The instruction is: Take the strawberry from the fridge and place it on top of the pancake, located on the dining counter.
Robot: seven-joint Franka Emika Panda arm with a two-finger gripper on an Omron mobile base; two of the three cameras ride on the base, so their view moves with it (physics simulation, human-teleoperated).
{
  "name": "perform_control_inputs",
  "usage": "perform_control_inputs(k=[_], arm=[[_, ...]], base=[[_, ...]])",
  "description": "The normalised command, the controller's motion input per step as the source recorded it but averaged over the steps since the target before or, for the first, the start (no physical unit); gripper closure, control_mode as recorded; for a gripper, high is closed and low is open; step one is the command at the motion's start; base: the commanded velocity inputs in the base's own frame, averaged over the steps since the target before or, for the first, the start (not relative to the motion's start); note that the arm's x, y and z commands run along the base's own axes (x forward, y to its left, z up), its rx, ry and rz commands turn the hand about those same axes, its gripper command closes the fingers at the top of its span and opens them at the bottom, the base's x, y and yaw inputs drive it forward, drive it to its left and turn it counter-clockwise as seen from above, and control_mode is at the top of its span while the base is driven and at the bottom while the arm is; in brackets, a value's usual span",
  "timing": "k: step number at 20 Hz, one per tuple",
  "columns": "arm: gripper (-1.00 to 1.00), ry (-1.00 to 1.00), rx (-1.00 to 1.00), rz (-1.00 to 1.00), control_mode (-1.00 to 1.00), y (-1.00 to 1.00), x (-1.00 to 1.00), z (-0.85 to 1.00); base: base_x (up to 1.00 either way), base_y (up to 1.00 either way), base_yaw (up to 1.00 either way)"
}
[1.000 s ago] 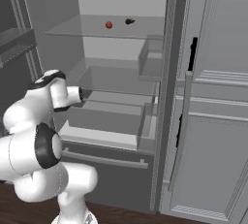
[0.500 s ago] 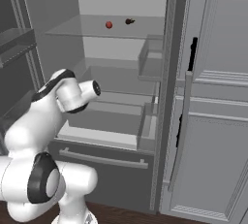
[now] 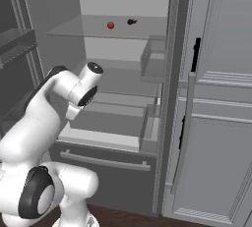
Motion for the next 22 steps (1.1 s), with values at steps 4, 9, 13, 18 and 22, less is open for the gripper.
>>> perform_control_inputs(k=[4,9,13,18,22], arm=[[-1.00,-0.07,-0.61,0.49,-1.00,-0.69,-0.02,-0.19],[-1.00,0.03,-0.35,0.71,-1.00,-0.27,-0.22,0.06],[-1.00,0.08,-0.27,0.61,-1.00,-0.03,-0.32,0.26],[-1.00,-0.01,-0.20,0.63,-1.00,-0.06,-0.69,0.00],[-1.00,-0.13,-0.04,0.42,-1.00,-0.19,-0.66,0.22]], base=[[0.00,0.00,0.00],[0.00,0.00,0.00],[0.00,0.00,0.00],[0.00,0.00,0.00],[0.00,0.00,0.00]])
